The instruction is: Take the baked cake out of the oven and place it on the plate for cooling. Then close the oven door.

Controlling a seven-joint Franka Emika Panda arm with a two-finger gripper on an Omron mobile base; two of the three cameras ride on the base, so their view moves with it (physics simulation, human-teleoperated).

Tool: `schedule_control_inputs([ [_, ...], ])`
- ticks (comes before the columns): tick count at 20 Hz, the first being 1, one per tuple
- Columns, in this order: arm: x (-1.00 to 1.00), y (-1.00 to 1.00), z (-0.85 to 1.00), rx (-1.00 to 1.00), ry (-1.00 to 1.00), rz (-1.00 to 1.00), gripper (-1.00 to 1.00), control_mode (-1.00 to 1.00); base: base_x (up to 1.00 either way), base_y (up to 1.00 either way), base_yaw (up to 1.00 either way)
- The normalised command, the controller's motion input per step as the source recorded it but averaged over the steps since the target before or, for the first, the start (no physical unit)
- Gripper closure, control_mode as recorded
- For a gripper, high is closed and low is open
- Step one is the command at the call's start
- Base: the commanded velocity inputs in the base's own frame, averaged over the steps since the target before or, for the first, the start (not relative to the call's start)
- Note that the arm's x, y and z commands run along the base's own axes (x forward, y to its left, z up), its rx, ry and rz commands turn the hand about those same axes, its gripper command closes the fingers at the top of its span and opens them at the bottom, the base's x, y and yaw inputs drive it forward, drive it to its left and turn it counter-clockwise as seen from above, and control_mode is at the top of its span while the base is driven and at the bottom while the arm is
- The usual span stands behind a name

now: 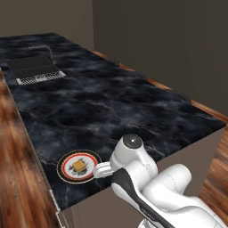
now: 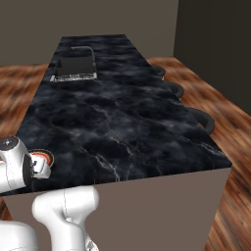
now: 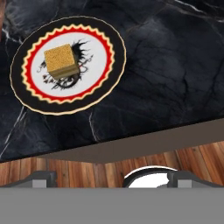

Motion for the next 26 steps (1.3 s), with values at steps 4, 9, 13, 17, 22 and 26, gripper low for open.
schedule_control_inputs([
  [4,0.00,0.00,0.00,0.00,0.00,0.00,-1.00,-1.00,0.00,0.00,0.00],
  [9,0.00,0.00,0.00,0.00,0.00,0.00,-1.00,-1.00,0.00,0.00,0.00],
  [13,0.00,0.00,0.00,0.00,0.00,0.00,-1.00,-1.00,0.00,0.00,0.00],
  [17,0.00,0.00,0.00,0.00,0.00,0.00,-1.00,-1.00,0.00,0.00,0.00],
  [22,0.00,0.00,0.00,0.00,0.00,0.00,-1.00,-1.00,0.00,0.00,0.00],
  [26,0.00,0.00,0.00,0.00,0.00,0.00,-1.00,-1.00,0.00,0.00,0.00],
])
